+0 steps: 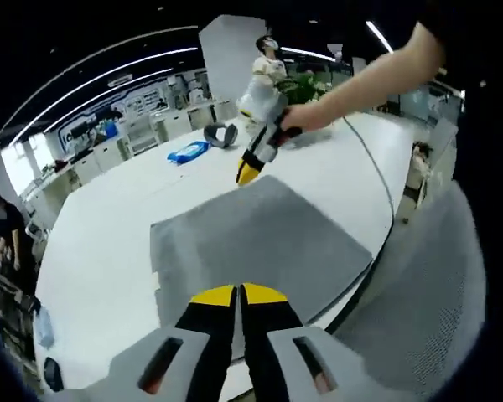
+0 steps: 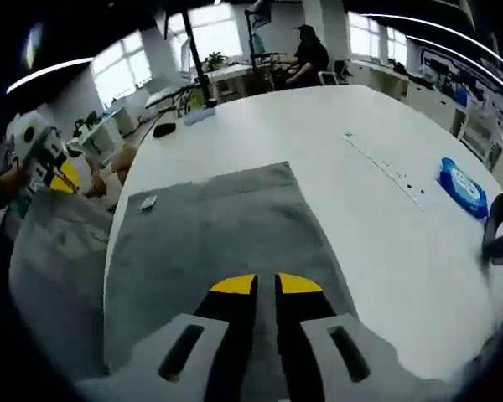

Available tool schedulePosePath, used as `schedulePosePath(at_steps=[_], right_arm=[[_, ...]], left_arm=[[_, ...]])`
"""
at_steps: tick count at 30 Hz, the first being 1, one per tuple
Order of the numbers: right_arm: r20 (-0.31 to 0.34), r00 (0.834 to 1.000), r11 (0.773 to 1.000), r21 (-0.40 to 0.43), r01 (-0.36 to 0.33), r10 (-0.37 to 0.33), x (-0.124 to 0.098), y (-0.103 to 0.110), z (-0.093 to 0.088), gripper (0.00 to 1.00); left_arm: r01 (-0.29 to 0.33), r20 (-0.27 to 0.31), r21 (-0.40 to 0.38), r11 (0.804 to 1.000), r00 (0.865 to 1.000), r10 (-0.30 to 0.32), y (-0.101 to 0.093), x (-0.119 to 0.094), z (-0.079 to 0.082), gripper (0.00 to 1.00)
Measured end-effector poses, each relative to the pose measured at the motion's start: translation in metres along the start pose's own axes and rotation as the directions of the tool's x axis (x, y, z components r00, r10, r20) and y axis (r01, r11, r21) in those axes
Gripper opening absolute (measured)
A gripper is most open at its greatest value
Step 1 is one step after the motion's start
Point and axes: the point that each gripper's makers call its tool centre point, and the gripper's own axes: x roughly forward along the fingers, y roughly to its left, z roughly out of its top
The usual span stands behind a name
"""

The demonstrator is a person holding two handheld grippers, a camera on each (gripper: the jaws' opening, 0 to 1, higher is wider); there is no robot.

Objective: Fold the towel on the table until its edges align and the towel forms a compact rectangular stack.

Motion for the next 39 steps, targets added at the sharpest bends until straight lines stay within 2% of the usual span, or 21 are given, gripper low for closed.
schedulePosePath(at_steps=[1, 2, 4, 6, 8, 11, 15, 18, 20, 22, 24, 25, 26, 28, 30, 33, 34, 36, 39], right_arm=[[-0.016, 1.0, 0.999, -0.049, -0.004, 0.004, -0.003, 0.003, -0.004, 0.04], [-0.041, 0.999, 0.994, -0.105, -0.012, 0.008, -0.006, 0.008, -0.012, 0.03], [-0.051, 0.999, 0.995, -0.099, -0.023, 0.018, -0.01, 0.013, -0.022, 0.0], [-0.059, 0.998, 0.994, -0.103, -0.02, 0.014, -0.013, 0.012, -0.032, 0.0], [-0.059, 0.998, 0.994, -0.109, -0.02, 0.014, -0.015, 0.009, -0.039, 0.0], [-0.074, 0.997, 0.998, -0.055, -0.013, 0.009, -0.016, 0.0, -0.054, 0.0], [-0.116, 0.993, 0.999, -0.036, 0.022, -0.026, -0.016, -0.018, -0.075, 0.0], [-0.137, 0.99, 0.999, -0.013, 0.041, -0.043, -0.012, -0.03, -0.086, 0.0], [-0.154, 0.987, 0.999, 0.005, 0.045, -0.044, -0.008, -0.033, -0.093, 0.0], [-0.17, 0.984, 0.999, 0.003, 0.052, -0.051, -0.004, -0.037, -0.097, 0.0], [-0.179, 0.982, 0.998, -0.005, 0.055, -0.055, 0.0, -0.039, -0.099, 0.0], [-0.181, 0.982, 0.999, -0.008, 0.054, -0.055, 0.001, -0.038, -0.1, 0.0], [-0.187, 0.981, 0.999, -0.015, 0.05, -0.052, 0.004, -0.038, -0.101, 0.0], [-0.209, 0.977, 0.998, -0.043, 0.041, -0.049, 0.006, -0.037, -0.105, 0.0], [-0.215, 0.976, 0.997, -0.067, 0.028, -0.042, 0.007, -0.03, -0.104, 0.0], [-0.232, 0.972, 0.993, -0.115, 0.016, -0.042, 0.011, -0.027, -0.106, 0.0], [-0.248, 0.968, 0.99, -0.138, 0.011, -0.045, 0.012, -0.027, -0.107, 0.0], [-0.267, 0.962, 0.985, -0.17, 0.012, -0.058, 0.016, -0.025, -0.11, 0.0], [-0.283, 0.957, 0.981, -0.193, 0.015, -0.07, 0.016, -0.026, -0.109, 0.0]], left_arm=[[-0.003, -0.006, 0.019, 1.0, 1.0, 0.003, -0.004, 0.003, 0.005, 0.01], [0.008, -0.01, 0.076, 0.997, 1.0, -0.007, -0.013, 0.008, 0.012, 0.01], [0.019, -0.053, 0.178, 0.984, 0.999, -0.009, -0.027, 0.02, 0.021, 0.01], [0.04, -0.047, 0.175, 0.984, 0.998, -0.032, -0.039, 0.031, 0.029, 0.01], [0.12, -0.081, 0.102, 0.988, 0.99, -0.112, -0.059, 0.047, 0.028, 0.01], [0.223, -0.183, 0.133, 0.966, 0.963, -0.197, -0.087, 0.065, 0.016, 0.01], [0.334, -0.24, 0.17, 0.927, 0.926, -0.29, -0.116, 0.085, 0.007, 0.01], [0.368, -0.288, 0.249, 0.896, 0.911, -0.294, -0.123, 0.105, -0.005, 0.01], [0.392, -0.334, 0.294, 0.872, 0.897, -0.29, -0.128, 0.117, -0.017, 0.01], [0.393, -0.325, 0.312, 0.865, 0.9, -0.292, -0.131, 0.126, -0.019, 0.01], [0.372, -0.285, 0.325, 0.869, 0.915, -0.285, -0.13, 0.138, -0.017, 0.01], [0.349, -0.257, 0.316, 0.882, 0.926, -0.275, -0.127, 0.145, -0.016, 0.01], [0.347, -0.258, 0.314, 0.884, 0.927, -0.272, -0.126, 0.147, -0.017, 0.01], [0.315, -0.242, 0.327, 0.891, 0.939, -0.243, -0.119, 0.156, -0.022, 0.01], [0.319, -0.24, 0.315, 0.894, 0.938, -0.25, -0.12, 0.16, -0.029, 0.01], [0.346, -0.255, 0.287, 0.893, 0.926, -0.277, -0.126, 0.165, -0.041, 0.02], [0.356, -0.273, 0.293, 0.887, 0.921, -0.279, -0.127, 0.167, -0.047, 0.02], [0.353, -0.278, 0.303, 0.885, 0.921, -0.272, -0.128, 0.169, -0.053, 0.02], [0.359, -0.282, 0.278, 0.891, 0.917, -0.282, -0.133, 0.17, -0.06, 0.03]])
